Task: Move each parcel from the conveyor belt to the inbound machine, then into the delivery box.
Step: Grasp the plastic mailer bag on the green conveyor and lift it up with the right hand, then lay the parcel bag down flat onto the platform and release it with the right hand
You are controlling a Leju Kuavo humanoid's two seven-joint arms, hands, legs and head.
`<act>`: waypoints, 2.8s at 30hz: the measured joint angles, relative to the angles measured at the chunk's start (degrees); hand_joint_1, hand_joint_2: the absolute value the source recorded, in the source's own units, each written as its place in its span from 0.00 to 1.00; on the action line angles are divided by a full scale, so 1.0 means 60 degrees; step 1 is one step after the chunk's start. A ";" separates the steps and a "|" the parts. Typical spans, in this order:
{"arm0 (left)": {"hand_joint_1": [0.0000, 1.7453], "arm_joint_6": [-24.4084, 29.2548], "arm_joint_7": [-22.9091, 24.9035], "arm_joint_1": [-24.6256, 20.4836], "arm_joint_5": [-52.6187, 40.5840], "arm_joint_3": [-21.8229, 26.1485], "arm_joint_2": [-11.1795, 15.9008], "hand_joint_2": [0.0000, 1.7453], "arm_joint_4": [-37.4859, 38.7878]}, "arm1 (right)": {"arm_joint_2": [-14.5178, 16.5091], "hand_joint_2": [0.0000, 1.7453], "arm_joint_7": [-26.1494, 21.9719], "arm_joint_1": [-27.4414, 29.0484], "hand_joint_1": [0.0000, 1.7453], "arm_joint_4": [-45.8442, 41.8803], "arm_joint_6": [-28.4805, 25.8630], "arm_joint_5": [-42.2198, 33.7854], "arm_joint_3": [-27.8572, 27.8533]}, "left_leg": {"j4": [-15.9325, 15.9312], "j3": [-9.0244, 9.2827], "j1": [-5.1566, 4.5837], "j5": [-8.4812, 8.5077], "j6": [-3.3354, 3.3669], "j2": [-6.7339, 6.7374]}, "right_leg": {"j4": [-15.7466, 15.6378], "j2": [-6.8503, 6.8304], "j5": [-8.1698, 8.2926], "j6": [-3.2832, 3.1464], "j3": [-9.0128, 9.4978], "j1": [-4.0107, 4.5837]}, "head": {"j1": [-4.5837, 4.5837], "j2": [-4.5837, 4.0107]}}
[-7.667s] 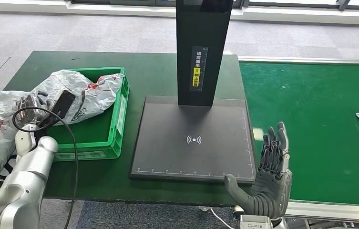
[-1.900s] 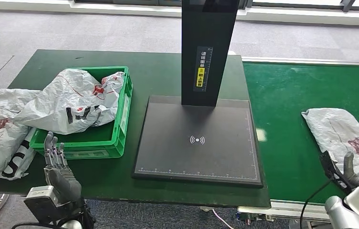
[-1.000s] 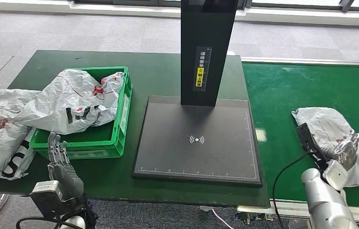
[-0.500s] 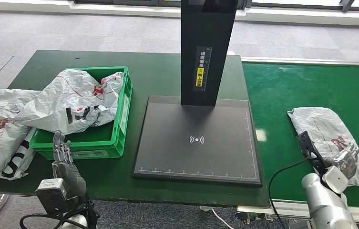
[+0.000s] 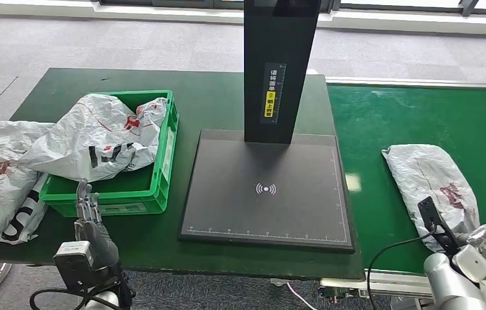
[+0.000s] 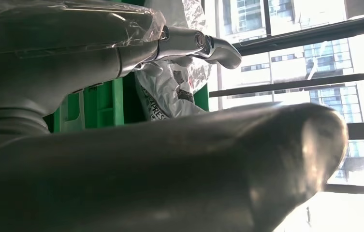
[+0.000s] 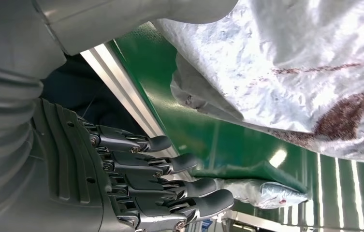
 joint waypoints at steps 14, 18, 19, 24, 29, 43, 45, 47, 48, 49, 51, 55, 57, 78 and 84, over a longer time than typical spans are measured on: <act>0.00 -0.0002 0.0000 -0.0259 -0.0074 0.0000 -0.0037 0.00 0.0389 | 0.0335 1.00 -0.0970 0.0303 0.00 0.0070 0.0320 0.0255 -0.0113 | 0.0000 -0.0002 0.0000 0.0000 0.0000 0.0007 | 0.0001 0.0006 0.0000 0.0000 0.0001 0.0000 | 0.0000 0.0000; 0.00 -0.0002 0.0002 -0.0332 -0.0076 0.0000 -0.0038 0.00 0.0478 | 0.0510 1.00 -0.1037 0.0302 0.00 0.0070 0.0337 0.0468 -0.0113 | 0.0000 -0.0001 0.0000 0.0000 0.0000 0.0007 | 0.0001 0.0006 0.0000 0.0000 0.0002 0.0001 | 0.0000 0.0000; 0.00 -0.0002 0.0002 -0.0344 -0.0076 0.0000 -0.0039 0.00 0.0498 | 0.0564 1.00 -0.1056 0.0301 0.00 0.0070 0.0380 0.0505 -0.0113 | 0.0000 -0.0001 0.0000 0.0000 -0.0001 0.0007 | 0.0001 0.0006 0.0000 -0.0001 0.0002 0.0001 | 0.0000 0.0000; 0.00 -0.0070 0.0041 -0.0489 -0.0076 0.0000 -0.0042 0.00 0.0666 | 0.0728 1.00 -0.1026 0.0368 0.00 0.0096 0.1901 0.0224 -0.0113 | 0.0000 0.0009 0.0004 0.0000 0.0000 0.0006 | -0.0001 0.0005 -0.0001 0.0000 0.0002 0.0002 | 0.0000 0.0000; 0.00 -0.0138 0.0086 -0.0801 -0.0068 0.0000 -0.0042 0.00 0.1042 | 0.0732 1.00 -0.1041 0.0478 0.00 0.0114 0.2791 -0.0008 -0.0113 | 0.0000 0.0051 0.0009 -0.0010 0.0003 0.0019 | -0.0009 0.0018 -0.0010 0.0001 0.0032 0.0007 | 0.0000 0.0000; 0.00 -0.0053 0.0156 -0.1333 0.0194 0.0000 -0.0060 0.00 0.1706 | 0.0375 1.00 -0.1609 0.0707 1.00 0.0121 0.4661 -0.0019 0.0291 | 0.0003 0.0170 0.0097 -0.0032 0.0034 0.0019 | -0.0135 0.0011 -0.0023 -0.0025 0.0230 0.0091 | 0.0000 0.0000; 0.00 -0.0017 0.0157 -0.1320 0.0212 0.0000 -0.0060 0.00 0.1712 | 0.0332 1.00 -0.1724 0.0697 1.00 0.0121 0.4617 -0.0046 0.0369 | 0.0004 0.0169 0.0098 -0.0031 0.0035 0.0021 | -0.0147 0.0013 0.0003 0.0002 0.0239 0.0092 | 0.0000 0.0000; 0.00 0.0011 0.0169 -0.1276 0.0240 0.0000 -0.0059 0.00 0.1702 | 0.0318 1.00 -0.1853 0.0668 1.00 0.0121 0.4492 -0.0077 0.0453 | 0.0004 0.0169 0.0098 -0.0031 0.0036 0.0024 | -0.0151 0.0016 0.0024 0.0030 0.0243 0.0093 | 0.0000 0.0000; 0.00 0.0013 0.0177 -0.1240 0.0256 0.0000 -0.0058 0.00 0.1688 | 0.0317 1.00 -0.1925 0.0652 1.00 0.0121 0.4396 -0.0093 0.0515 | 0.0004 0.0167 0.0097 -0.0032 0.0036 0.0027 | -0.0152 0.0019 0.0026 0.0034 0.0242 0.0092 | 0.0000 0.0000; 0.00 0.0013 0.0182 -0.1198 0.0268 0.0000 -0.0057 0.00 0.1670 | 0.0319 1.00 -0.2001 0.0629 1.00 0.0120 0.4251 -0.0108 0.0584 | 0.0004 0.0164 0.0097 -0.0032 0.0037 0.0030 | -0.0151 0.0022 0.0028 0.0034 0.0243 0.0092 | 0.0000 0.0000; 0.00 0.0024 0.0184 -0.1080 0.0284 0.0000 -0.0056 0.00 0.1596 | 0.0357 1.00 -0.2102 0.0576 1.00 0.0114 0.3690 -0.0093 0.0748 | 0.0004 0.0152 0.0096 -0.0032 0.0036 0.0035 | -0.0149 0.0027 0.0031 0.0034 0.0244 0.0093 | 0.0000 0.0000; 0.00 0.0109 0.0165 -0.0610 0.0288 0.0061 -0.0054 0.00 0.1160 | 0.0717 1.00 -0.2173 0.0435 1.00 -0.0006 0.2253 -0.0072 0.1134 | 0.0003 0.0125 0.0093 -0.0029 0.0029 0.0076 | -0.0136 0.0064 0.0044 0.0018 0.0193 0.0092 | 0.0001 0.0000; 0.00 0.0115 0.0158 -0.0425 0.0286 0.0127 -0.0056 0.00 0.0942 | 0.0903 1.00 -0.2171 0.0333 1.00 -0.0074 0.2067 -0.0108 0.1346 | 0.0002 0.0114 0.0093 -0.0024 0.0026 0.0080 | -0.0131 0.0066 0.0048 0.0012 0.0170 0.0091 | 0.0000 0.0000; 0.00 -0.0671 0.0006 0.0219 0.1045 0.0792 -0.0214 0.00 -0.0076 | 0.2858 1.00 -0.6580 0.3371 1.00 -0.8001 -0.2246 -0.5619 0.3622 | -0.0016 0.0029 0.0095 -0.0017 -0.0023 -0.0057 | -0.0091 -0.0057 -0.0012 -0.0045 0.0091 0.0093 | 0.0000 0.0000; 0.00 -0.0477 0.0003 0.0104 0.0872 0.0862 -0.0322 0.00 -0.0068 | 0.3994 1.00 -0.8079 0.5539 1.00 -1.2647 -0.2815 -0.4203 0.4935 | -0.0026 0.0035 0.0101 -0.0035 -0.0051 -0.0053 | -0.0084 -0.0054 -0.0048 -0.0077 0.0083 0.0098 | -0.0004 0.0000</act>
